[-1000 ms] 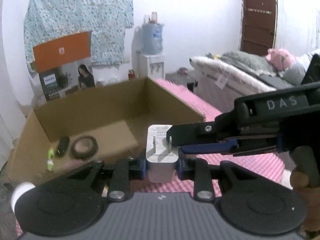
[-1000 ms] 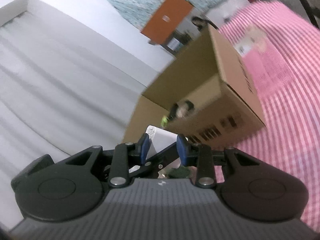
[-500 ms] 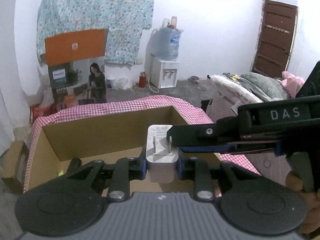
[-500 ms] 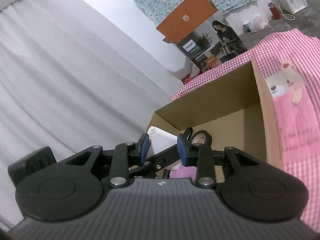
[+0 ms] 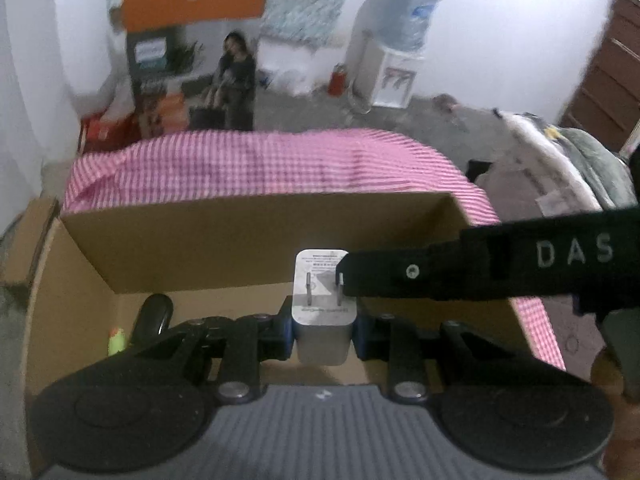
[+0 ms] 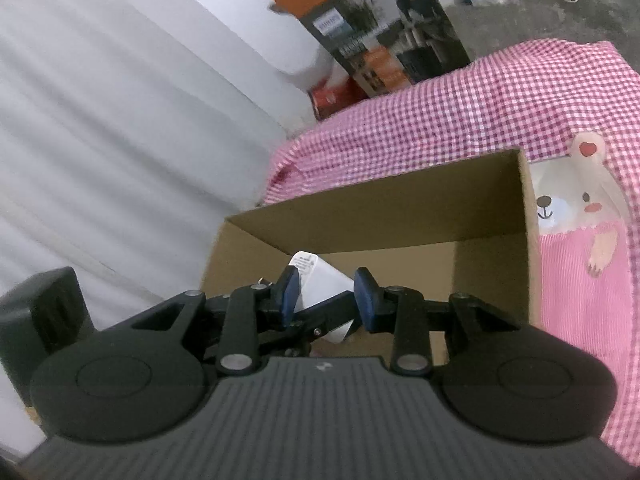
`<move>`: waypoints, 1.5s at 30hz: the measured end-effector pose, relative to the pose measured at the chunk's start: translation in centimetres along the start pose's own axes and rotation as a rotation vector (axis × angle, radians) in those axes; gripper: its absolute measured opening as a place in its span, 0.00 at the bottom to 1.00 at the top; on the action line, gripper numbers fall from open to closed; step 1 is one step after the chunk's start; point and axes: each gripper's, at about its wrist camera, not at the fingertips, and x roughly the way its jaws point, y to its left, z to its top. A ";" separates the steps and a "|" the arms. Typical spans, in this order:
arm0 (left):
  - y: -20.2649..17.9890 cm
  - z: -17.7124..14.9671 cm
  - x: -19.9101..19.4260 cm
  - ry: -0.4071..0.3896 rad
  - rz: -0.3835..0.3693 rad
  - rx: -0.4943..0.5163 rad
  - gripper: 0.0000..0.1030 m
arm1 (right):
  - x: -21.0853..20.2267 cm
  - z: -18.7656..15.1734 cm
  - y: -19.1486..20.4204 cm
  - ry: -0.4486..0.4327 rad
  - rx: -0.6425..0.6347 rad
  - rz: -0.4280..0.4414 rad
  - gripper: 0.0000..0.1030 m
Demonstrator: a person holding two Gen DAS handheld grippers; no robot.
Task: Organize rigid objects
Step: 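Lower the charger into the box and open the right gripper, then lift the right gripper out of the box toward the white jar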
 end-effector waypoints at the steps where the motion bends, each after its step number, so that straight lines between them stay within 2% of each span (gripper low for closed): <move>1: 0.5 0.3 0.7 0.021 -0.007 -0.028 0.27 | 0.6 0.4 0.0 0.014 -0.004 -0.012 0.30; 7: 3.1 1.2 3.8 0.104 -0.036 -0.164 0.27 | 3.6 1.8 -0.5 0.077 -0.016 -0.061 0.30; 13: 3.7 1.2 5.7 0.133 -0.018 -0.199 0.27 | 5.9 2.5 -1.3 0.105 -0.019 -0.081 0.30; 20: 3.1 1.6 7.1 0.144 -0.040 -0.197 0.29 | 7.7 2.7 -2.3 0.125 -0.032 -0.092 0.30; 24: 2.5 1.7 7.1 0.139 -0.037 -0.186 0.34 | 8.1 2.5 -2.0 0.118 -0.064 -0.110 0.30; 26: 2.4 1.7 6.8 0.131 -0.042 -0.184 0.41 | 7.8 2.6 -1.9 0.110 -0.070 -0.103 0.30; 28: 2.3 1.7 6.2 0.117 -0.048 -0.183 0.58 | 7.3 2.5 -1.6 0.094 -0.083 -0.097 0.30; 29: 2.2 1.7 5.9 0.108 -0.046 -0.179 0.61 | 7.0 2.6 -1.6 0.084 -0.088 -0.094 0.30; 34: 1.4 1.4 2.9 0.049 -0.036 -0.155 0.75 | 3.5 2.3 -0.2 0.006 -0.104 -0.074 0.34; 37: 0.8 0.6 0.0 -0.014 -0.043 -0.135 0.83 | -0.4 1.4 1.0 -0.076 -0.114 -0.035 0.45; 41: -0.2 -0.9 -4.0 -0.076 -0.081 -0.099 0.88 | -6.3 -1.5 2.6 -0.180 -0.150 0.014 0.52; 45: -0.8 -3.0 -8.1 -0.128 -0.113 -0.055 0.91 | -11.8 -5.8 3.4 -0.281 -0.192 0.043 0.55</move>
